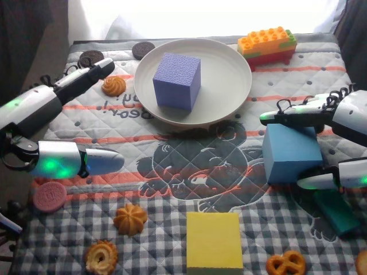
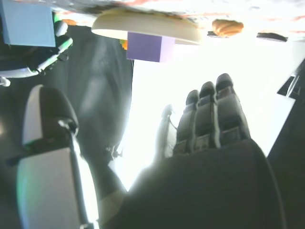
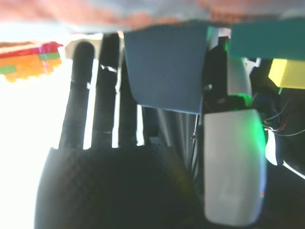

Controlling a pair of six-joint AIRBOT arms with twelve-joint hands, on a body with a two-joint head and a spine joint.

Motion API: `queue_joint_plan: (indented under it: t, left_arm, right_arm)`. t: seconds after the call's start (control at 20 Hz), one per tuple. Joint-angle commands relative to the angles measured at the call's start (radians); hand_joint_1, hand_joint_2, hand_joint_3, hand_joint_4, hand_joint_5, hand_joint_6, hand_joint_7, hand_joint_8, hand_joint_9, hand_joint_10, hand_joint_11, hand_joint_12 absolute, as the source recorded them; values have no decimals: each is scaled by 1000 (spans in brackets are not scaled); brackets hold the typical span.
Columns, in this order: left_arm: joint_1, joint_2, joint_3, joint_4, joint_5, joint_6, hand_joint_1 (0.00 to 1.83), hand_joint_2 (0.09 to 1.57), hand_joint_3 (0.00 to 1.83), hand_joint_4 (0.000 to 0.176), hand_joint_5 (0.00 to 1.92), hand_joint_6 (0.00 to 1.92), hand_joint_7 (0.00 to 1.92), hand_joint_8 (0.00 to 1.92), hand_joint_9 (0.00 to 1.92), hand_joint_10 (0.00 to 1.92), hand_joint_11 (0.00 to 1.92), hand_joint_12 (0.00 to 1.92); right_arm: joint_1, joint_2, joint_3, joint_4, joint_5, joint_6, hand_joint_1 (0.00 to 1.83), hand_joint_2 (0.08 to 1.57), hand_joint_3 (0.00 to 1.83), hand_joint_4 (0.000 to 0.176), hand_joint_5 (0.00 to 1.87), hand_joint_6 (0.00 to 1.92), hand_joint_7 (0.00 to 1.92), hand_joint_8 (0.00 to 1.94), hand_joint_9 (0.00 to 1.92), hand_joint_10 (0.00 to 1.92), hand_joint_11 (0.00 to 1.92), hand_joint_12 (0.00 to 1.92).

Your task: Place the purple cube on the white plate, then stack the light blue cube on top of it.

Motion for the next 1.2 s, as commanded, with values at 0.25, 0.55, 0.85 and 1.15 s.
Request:
queue_joint_plan:
  t: [0.25,0.55,0.85,1.15]
  left_arm:
    - [32,-2,19,8,-129,-102,816,860,9,176,0,0,9,1,64,17,0,0]
    - [43,-2,16,6,-136,-111,820,860,3,176,0,0,3,0,67,9,0,0]
    - [81,13,-2,6,-131,-111,825,833,0,176,0,0,0,0,0,0,0,0]
    - [91,16,-6,12,-129,-111,796,835,0,176,0,0,0,0,12,3,0,0]
  right_arm:
    - [86,16,5,-28,120,31,1217,1224,0,0,759,1103,804,1504,620,1631,450,1890]
    - [212,-7,54,-38,136,31,1238,1186,0,0,868,918,848,1461,710,1621,707,1907]
    - [332,-104,142,-15,88,31,1249,1152,0,0,955,815,884,1388,703,1402,576,1705]
    - [433,-200,213,-14,12,31,1253,1137,0,0,894,939,994,1212,967,1375,904,1705]
